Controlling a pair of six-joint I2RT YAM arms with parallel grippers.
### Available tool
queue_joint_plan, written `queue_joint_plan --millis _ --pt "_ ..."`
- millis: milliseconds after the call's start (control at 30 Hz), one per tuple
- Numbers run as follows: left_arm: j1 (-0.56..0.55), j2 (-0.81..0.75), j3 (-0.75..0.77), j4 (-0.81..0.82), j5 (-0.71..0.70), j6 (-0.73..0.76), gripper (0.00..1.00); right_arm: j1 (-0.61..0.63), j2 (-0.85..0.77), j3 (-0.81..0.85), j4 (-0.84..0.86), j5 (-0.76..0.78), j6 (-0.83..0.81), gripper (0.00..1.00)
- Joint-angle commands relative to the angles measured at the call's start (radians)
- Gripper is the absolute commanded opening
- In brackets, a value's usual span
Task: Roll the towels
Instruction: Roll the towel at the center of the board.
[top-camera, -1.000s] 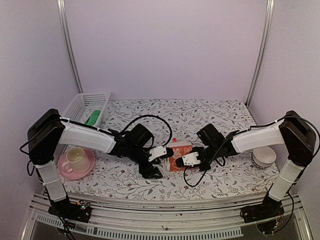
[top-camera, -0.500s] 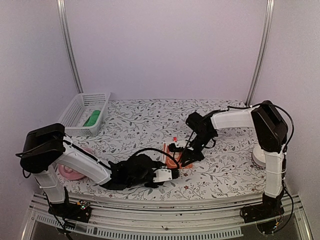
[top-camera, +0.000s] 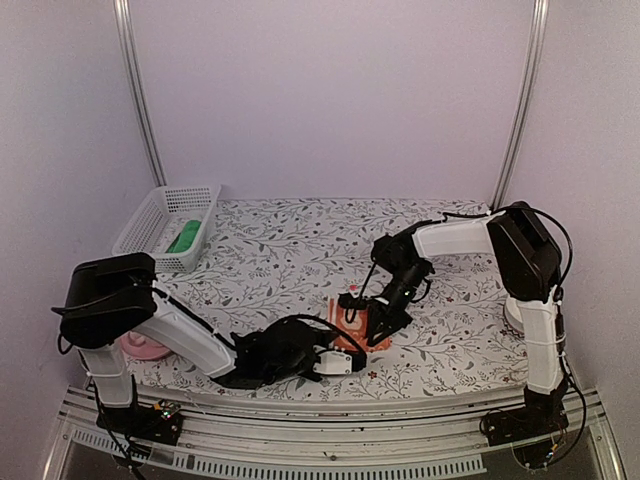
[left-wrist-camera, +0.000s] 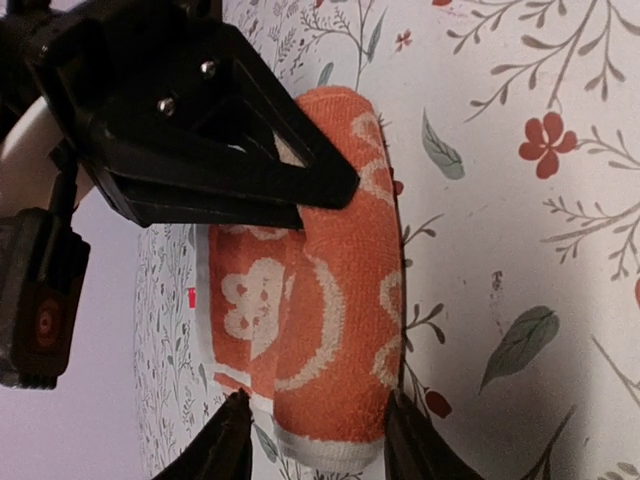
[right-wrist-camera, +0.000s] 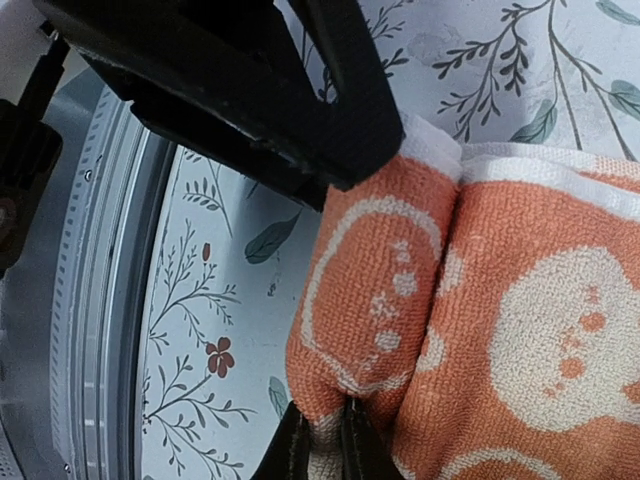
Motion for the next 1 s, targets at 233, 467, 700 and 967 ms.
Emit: queue_joint_plan --millis 233,467,700,967 --pt "-0.039 0.062 0.092 -0.153 0.037 0.012 0.48 0.004 0.051 -0.006 -0.059 0.044 -0.01 0.12" --pt "-0.038 0.124 0.119 -0.191 0.002 -0.013 0.36 0.003 0.059 -0.004 -0.066 0.049 -0.018 0.13" --pt "-0.026 0.172 0.158 -0.248 -0.023 -0.042 0.02 0.003 0.055 -0.003 -0.074 0.051 -0.03 0.14" --pt "-0.02 0.139 0.215 -0.438 0.088 -0.142 0.0 -0.006 -0.057 -0.045 0.016 0.085 -0.01 0.44"
